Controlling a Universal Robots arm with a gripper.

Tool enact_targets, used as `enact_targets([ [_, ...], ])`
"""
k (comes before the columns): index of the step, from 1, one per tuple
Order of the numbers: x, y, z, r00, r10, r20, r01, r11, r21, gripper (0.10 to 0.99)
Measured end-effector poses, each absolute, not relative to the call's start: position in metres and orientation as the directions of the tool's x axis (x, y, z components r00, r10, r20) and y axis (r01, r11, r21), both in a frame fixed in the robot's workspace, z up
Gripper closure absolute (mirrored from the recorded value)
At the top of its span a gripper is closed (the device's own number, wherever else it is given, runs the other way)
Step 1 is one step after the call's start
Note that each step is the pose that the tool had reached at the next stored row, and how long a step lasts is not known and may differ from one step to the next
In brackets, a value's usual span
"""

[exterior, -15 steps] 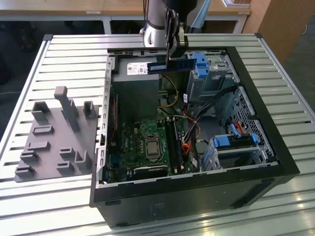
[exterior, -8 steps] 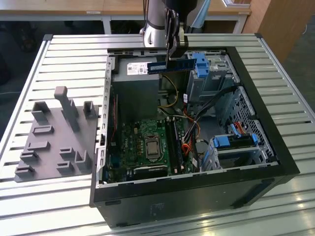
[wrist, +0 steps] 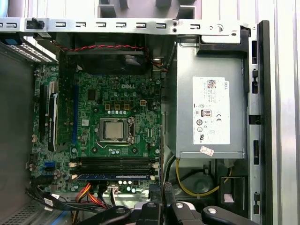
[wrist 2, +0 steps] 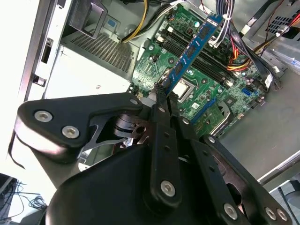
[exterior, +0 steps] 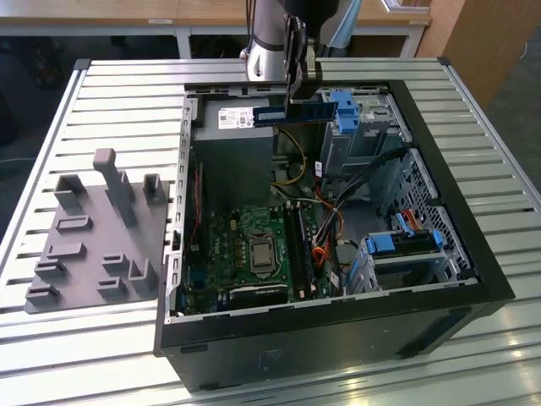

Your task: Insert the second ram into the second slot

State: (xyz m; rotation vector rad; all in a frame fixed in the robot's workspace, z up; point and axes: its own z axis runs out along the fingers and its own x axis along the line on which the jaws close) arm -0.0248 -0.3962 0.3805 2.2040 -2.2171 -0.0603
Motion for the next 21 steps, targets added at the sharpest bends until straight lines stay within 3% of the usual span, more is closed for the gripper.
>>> enact_targets([
  [21, -0.0248, -0.3962, 0.3805, -0.147, -0.989, -0.017, -0.988, 0.146, 0.038, 0.949],
])
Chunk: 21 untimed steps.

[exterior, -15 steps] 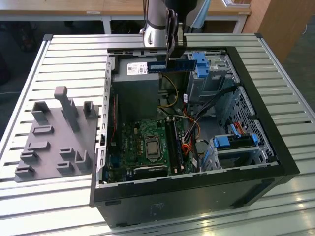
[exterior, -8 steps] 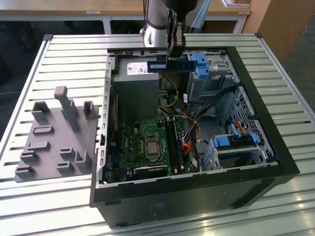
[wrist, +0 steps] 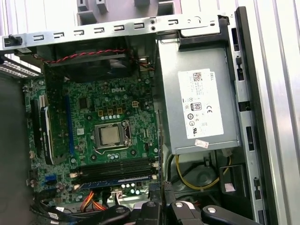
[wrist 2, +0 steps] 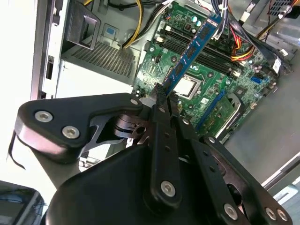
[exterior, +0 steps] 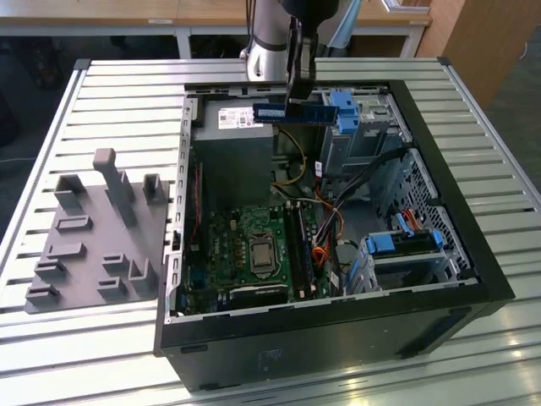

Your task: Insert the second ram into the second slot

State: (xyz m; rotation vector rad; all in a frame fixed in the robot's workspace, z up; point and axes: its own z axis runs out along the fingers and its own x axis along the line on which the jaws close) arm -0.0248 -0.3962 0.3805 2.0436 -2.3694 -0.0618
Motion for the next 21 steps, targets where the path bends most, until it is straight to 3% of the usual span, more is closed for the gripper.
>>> enact_targets([
  [21, -0.0248, -0.3962, 0.3803, -0.327, -0.945, -0.017, -0.944, 0.326, 0.038, 0.949],
])
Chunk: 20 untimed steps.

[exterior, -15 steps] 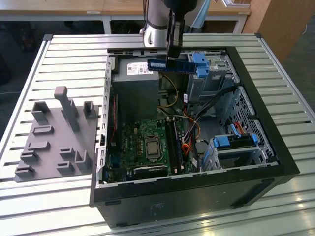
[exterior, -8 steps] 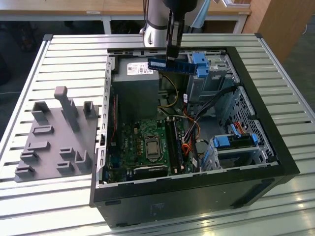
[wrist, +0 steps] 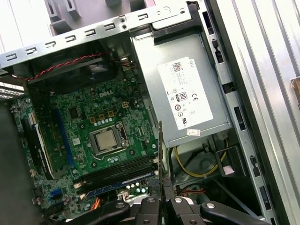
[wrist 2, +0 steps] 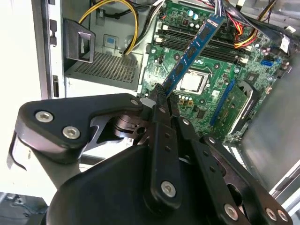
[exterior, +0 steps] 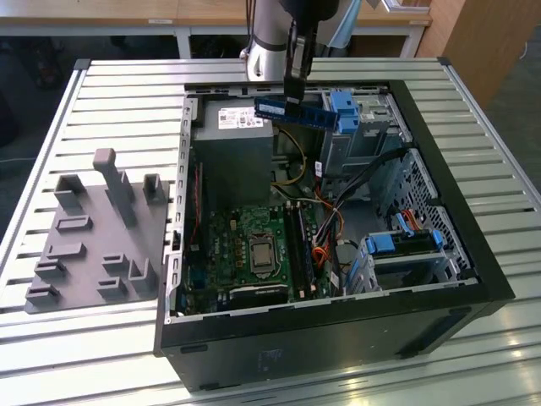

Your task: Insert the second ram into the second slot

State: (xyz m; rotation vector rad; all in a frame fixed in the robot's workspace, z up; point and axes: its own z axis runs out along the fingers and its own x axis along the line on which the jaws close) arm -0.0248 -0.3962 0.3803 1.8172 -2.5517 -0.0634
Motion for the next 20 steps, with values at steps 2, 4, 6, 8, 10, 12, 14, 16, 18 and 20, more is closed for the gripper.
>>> enact_targets([
  [2, -0.0248, -0.3962, 0.3802, -0.345, -0.938, -0.017, -0.938, 0.344, 0.038, 0.949],
  [4, -0.0248, -0.3962, 0.3802, -0.362, -0.932, -0.017, -0.932, 0.361, 0.038, 0.949],
  [6, -0.0248, -0.3962, 0.3802, -0.380, -0.925, -0.017, -0.925, 0.379, 0.038, 0.949],
  [8, -0.0248, -0.3962, 0.3802, -0.397, -0.918, -0.017, -0.917, 0.396, 0.038, 0.949],
  [10, -0.0248, -0.3962, 0.3801, -0.413, -0.911, -0.017, -0.910, 0.412, 0.038, 0.949],
  [12, -0.0248, -0.3962, 0.3801, -0.429, -0.903, -0.017, -0.903, 0.428, 0.038, 0.949],
  [14, -0.0248, -0.3962, 0.3800, -0.444, -0.896, -0.017, -0.896, 0.443, 0.038, 0.949],
  [16, -0.0248, -0.3962, 0.3800, -0.459, -0.888, -0.017, -0.888, 0.458, 0.038, 0.949],
  [18, -0.0248, -0.3962, 0.3800, -0.474, -0.880, -0.017, -0.880, 0.473, 0.038, 0.949],
  [20, -0.0248, -0.3962, 0.3799, -0.489, -0.872, -0.017, -0.872, 0.488, 0.038, 0.949],
])
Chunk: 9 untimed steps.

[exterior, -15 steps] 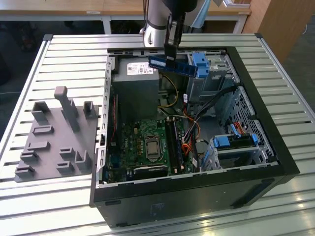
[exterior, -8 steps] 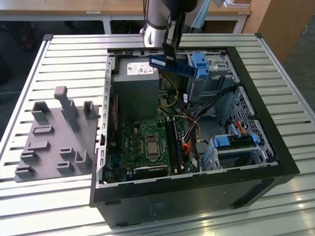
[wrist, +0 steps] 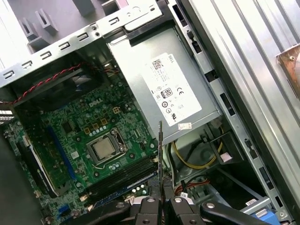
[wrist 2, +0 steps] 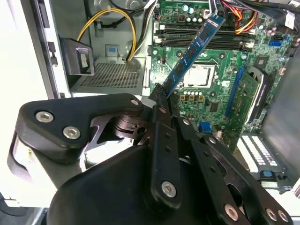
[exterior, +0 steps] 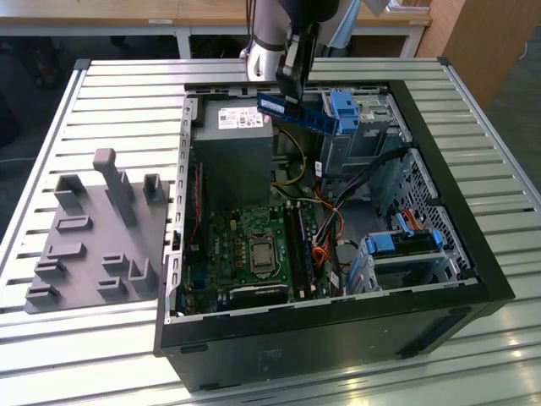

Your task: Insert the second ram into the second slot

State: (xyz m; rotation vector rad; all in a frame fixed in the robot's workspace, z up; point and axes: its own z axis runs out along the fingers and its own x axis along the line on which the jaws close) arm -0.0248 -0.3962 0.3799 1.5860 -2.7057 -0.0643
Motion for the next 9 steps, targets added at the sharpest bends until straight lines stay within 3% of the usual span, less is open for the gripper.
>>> enact_targets([
  [9, -0.0248, -0.3962, 0.3797, -0.558, -0.830, -0.016, -0.830, 0.557, 0.038, 0.949],
])
